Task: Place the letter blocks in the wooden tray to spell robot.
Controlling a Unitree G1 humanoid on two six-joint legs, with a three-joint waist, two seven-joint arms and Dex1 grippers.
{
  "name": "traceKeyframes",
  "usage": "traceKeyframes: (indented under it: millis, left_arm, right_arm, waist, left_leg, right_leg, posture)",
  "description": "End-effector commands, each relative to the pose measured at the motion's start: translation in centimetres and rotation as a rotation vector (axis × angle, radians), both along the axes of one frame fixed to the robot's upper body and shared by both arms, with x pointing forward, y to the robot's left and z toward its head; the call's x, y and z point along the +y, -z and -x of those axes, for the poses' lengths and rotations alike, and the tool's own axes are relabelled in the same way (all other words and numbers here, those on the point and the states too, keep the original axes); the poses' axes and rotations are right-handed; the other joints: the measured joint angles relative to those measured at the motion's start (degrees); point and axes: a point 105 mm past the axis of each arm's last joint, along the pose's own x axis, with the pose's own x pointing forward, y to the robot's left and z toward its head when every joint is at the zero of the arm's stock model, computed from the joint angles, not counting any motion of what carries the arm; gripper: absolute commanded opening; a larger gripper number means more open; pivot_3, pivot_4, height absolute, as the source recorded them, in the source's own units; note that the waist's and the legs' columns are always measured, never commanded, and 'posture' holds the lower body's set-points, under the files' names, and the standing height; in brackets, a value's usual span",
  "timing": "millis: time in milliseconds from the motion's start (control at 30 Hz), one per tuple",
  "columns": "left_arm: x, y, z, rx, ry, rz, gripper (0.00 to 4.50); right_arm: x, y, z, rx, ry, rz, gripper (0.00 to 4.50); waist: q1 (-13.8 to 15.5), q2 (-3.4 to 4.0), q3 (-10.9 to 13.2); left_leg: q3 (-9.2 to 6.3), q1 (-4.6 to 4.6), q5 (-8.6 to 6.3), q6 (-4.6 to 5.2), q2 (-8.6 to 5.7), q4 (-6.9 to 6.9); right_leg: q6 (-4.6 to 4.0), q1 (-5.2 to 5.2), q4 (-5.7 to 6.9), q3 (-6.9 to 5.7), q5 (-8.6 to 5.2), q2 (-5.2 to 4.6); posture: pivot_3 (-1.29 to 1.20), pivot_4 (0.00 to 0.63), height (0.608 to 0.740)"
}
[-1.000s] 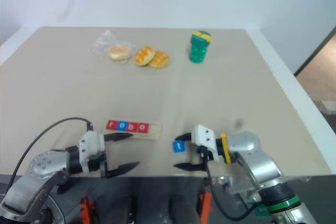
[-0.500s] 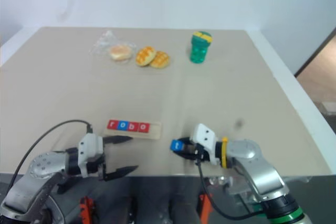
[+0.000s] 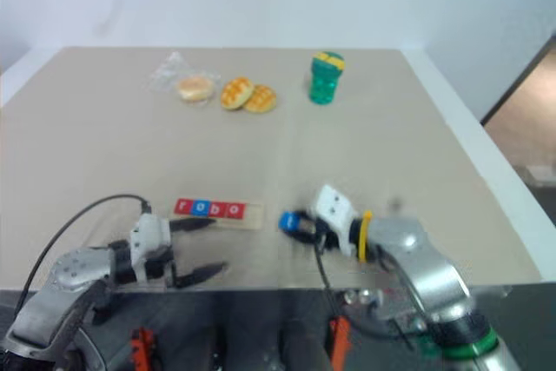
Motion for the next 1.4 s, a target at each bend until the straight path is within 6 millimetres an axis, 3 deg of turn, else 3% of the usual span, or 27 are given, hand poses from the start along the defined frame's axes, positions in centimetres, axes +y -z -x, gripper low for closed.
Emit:
traceKeyframes:
  millis: [33, 133, 433, 700, 1400]
  left_arm:
    - [0.6, -1.2, -1.0, -0.039, -0.068, 0.033, 4.50]
    - [0.5, -1.4, -1.2, -0.045, -0.082, 0.039, 4.50]
    - [0.2, -1.6, -0.7, -0.048, -0.116, 0.050, 4.50]
    - [0.0, -1.7, -0.6, -0.050, -0.128, 0.048, 4.50]
    - [-0.2, -1.7, -0.6, -0.059, -0.118, 0.025, 4.50]
  right_arm:
    - [1.8, -1.7, -1.3, -0.033, -0.101, 0.003, 1.20]
    - [3.0, -1.6, -2.1, -0.018, -0.189, 0.046, 1.20]
    - [3.9, 0.3, -2.4, 0.038, -0.313, 0.129, 1.20]
    - [5.1, 0.5, -2.8, 0.043, -0.331, 0.130, 1.20]
    - [5.7, 1.6, -2.7, 0.051, -0.347, 0.162, 1.20]
  waist:
    - [0.11, -0.03, -0.02]
    - [0.25, -0.04, -0.03]
    - [0.30, -0.03, -0.02]
    - [0.26, -0.02, -0.02]
    - [0.24, -0.02, -0.03]
  left_leg:
    - [-0.04, 0.01, 0.02, 0.03, 0.02, -0.02]
    - [-0.09, -0.03, 0.02, 0.03, 0.04, -0.10]
    - [-0.28, -0.41, -0.16, -0.07, -0.10, -0.13]
    - [-0.41, -0.33, -0.11, -0.11, -0.08, -0.05]
    - [-0.45, -0.31, -0.10, -0.11, -0.05, -0.06]
  right_leg:
    - [0.00, 0.03, 0.00, -0.04, 0.00, 0.03]
    - [0.09, 0.00, 0.00, -0.04, -0.01, 0.09]
    - [0.23, -0.14, -0.02, -0.08, -0.14, -0.13]
    - [0.28, -0.08, 0.00, -0.26, -0.14, -0.02]
    - [0.25, -0.07, 0.00, -0.30, -0.14, 0.01]
  posture:
    - [0.00, 0.150, 0.740]
    - [0.00, 0.150, 0.740]
    - [0.00, 0.150, 0.740]
    - [0.00, 0.150, 0.740]
    - [0.00, 0.150, 0.740]
